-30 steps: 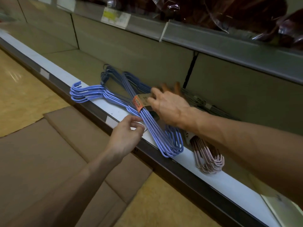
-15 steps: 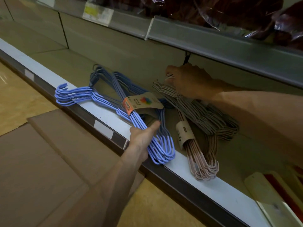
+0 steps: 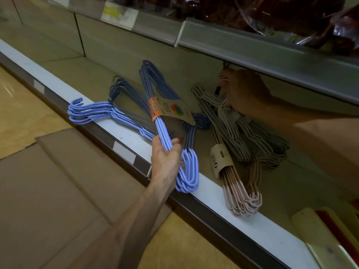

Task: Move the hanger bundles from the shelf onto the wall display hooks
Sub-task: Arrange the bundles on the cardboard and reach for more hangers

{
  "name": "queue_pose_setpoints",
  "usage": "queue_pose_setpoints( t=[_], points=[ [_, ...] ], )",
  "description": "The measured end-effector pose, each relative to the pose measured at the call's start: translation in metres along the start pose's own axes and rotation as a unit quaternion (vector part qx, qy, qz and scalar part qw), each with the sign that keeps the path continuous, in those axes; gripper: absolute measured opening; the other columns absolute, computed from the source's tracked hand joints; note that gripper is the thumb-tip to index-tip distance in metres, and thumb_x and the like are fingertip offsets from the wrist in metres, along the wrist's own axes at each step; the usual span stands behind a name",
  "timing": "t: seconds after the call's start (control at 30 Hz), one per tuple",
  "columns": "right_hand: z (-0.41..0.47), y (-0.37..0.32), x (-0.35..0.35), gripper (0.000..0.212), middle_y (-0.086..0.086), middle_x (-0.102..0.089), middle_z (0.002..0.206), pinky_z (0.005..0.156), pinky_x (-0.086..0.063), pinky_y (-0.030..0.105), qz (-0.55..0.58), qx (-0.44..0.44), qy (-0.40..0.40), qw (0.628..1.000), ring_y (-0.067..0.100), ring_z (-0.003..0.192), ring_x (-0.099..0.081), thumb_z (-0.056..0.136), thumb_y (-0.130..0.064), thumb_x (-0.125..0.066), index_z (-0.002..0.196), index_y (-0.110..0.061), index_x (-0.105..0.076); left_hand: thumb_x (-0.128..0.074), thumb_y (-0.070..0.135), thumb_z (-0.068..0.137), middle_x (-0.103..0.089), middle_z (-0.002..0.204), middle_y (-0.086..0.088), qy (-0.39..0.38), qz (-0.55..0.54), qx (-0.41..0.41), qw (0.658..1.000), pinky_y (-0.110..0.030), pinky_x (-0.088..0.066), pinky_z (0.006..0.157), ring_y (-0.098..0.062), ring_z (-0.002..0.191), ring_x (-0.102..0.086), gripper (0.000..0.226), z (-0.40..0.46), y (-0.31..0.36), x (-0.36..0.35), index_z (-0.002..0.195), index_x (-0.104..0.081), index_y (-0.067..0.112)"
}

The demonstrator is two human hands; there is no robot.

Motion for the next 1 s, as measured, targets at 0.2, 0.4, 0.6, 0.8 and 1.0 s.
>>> queue_pose_setpoints(
  t=[0.2, 0.4, 0.6, 0.8, 1.0],
  points=[
    [-0.014, 0.013, 0.005, 0.031, 0.010, -0.061, 0.129, 0.069, -0.035, 0.016, 0.083, -0.079, 0.029, 0.993, 0.014, 0.095, -0.051, 0.107, -0.020, -0.039, 0.125, -0.012, -0.063, -0.048, 0.004, 0.098, -0.073, 0.100, 0.016, -0.018, 0.005, -0.056, 0.998, -0.034, -0.060, 0.058, -0.012, 0.067, -0.070, 0.037, -0.006, 0.021, 0.025, 0.104, -0.045, 0.040],
    [-0.019, 0.005, 0.003, 0.021, 0.009, -0.063, 0.116, 0.073, -0.038, 0.024, 0.055, -0.062, 0.021, 0.996, 0.017, 0.089, -0.052, 0.105, -0.018, -0.044, 0.114, -0.009, -0.061, -0.046, -0.003, 0.096, -0.073, 0.098, 0.009, 0.030, -0.030, -0.063, 0.997, -0.034, -0.056, 0.049, -0.021, 0.057, -0.069, 0.028, -0.009, 0.041, 0.068, 0.108, -0.044, 0.023],
    [-0.027, -0.039, -0.013, 0.025, 0.021, -0.057, 0.112, 0.070, -0.046, 0.035, -0.070, 0.005, -0.028, 0.997, 0.038, 0.093, -0.060, 0.101, -0.016, -0.042, 0.119, -0.009, -0.057, -0.046, -0.006, 0.095, -0.070, 0.102, -0.008, 0.100, -0.079, -0.061, 0.990, -0.030, -0.050, 0.040, -0.021, 0.050, -0.052, 0.023, -0.015, 0.061, 0.119, 0.097, -0.043, 0.017],
    [-0.046, -0.089, -0.053, 0.029, 0.018, -0.046, 0.126, 0.089, -0.045, 0.044, -0.131, 0.015, -0.094, 0.987, 0.038, 0.116, -0.050, 0.098, -0.021, -0.049, 0.127, -0.020, -0.054, -0.053, -0.001, 0.096, -0.070, 0.100, -0.010, 0.131, -0.134, -0.049, 0.981, -0.033, -0.057, 0.047, -0.031, 0.062, -0.073, 0.021, -0.024, 0.088, 0.171, 0.105, -0.041, 0.014],
    [-0.075, -0.121, -0.093, 0.031, 0.008, -0.055, 0.113, 0.079, -0.048, 0.041, -0.138, 0.048, -0.208, 0.967, 0.029, 0.102, -0.061, 0.098, -0.047, -0.053, 0.108, -0.019, -0.044, -0.056, -0.002, 0.092, -0.069, 0.112, -0.019, 0.154, -0.121, -0.045, 0.980, -0.035, -0.060, 0.049, -0.038, 0.069, -0.071, 0.021, -0.046, 0.101, 0.220, 0.098, -0.044, 0.014]
  ],
)
Point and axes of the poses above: each hand's wrist, its own z-axis towards the middle knuckle, its own x-axis out of the back of the hand, y = z × x, the point moved 4 cm from there along z, towards the middle knuckle
